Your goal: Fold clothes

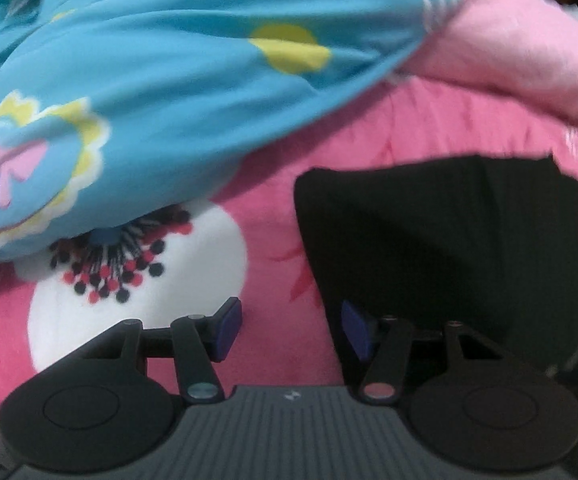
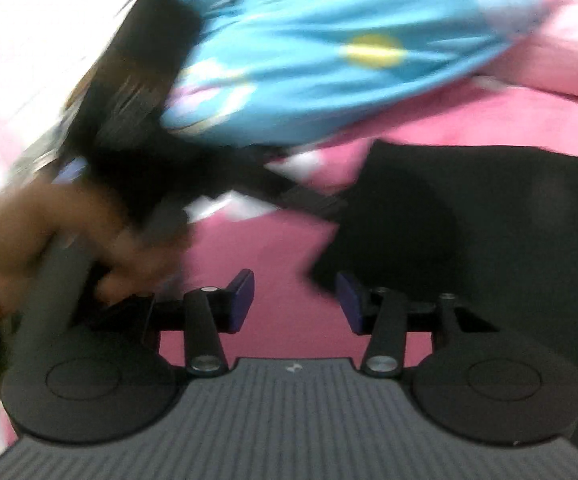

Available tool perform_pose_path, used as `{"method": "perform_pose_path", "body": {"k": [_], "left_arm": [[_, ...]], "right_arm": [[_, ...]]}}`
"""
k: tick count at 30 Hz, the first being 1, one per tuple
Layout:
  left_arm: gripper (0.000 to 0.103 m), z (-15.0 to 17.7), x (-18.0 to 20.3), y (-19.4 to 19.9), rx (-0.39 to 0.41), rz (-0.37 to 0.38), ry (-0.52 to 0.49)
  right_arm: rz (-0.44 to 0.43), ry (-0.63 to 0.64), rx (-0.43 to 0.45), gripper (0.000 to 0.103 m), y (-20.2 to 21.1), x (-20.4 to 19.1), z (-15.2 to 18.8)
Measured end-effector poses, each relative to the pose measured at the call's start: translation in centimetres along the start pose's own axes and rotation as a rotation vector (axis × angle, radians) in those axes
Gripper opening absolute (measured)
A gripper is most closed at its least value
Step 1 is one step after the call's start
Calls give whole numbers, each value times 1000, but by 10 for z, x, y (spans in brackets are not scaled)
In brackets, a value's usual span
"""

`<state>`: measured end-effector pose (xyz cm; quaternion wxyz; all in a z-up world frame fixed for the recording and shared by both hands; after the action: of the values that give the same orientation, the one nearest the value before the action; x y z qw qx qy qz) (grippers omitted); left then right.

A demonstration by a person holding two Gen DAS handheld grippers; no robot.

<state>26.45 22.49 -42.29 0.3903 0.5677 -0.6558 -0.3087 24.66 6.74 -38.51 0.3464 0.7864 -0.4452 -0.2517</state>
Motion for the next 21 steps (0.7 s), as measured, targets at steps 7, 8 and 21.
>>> {"method": "perform_pose_path", "body": {"k": [7,8,21], "left_arm": [[62,18,6,-2,11,-27,-79],[62,21,8,-2,12,-35,-96],[64,35,2,4,18,-36,-80]], "right_arm": [[178,10,63,21,-28,60,-40],[183,27,75,21,-31,64,-46],[244,-44,87,0,-97,125,-88]]}}
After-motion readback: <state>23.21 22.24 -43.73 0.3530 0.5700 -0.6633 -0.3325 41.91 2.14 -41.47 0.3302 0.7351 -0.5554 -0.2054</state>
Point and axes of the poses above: each gripper's, at about its wrist camera, not at the fingertips, and y roughly against the way its jaws point, x to its right, z to its underside, the point moved 4 cm from there along -y, roughly the way its jaws point, and after that the axes turned 14 degrees about z, right-handed, at the moved point
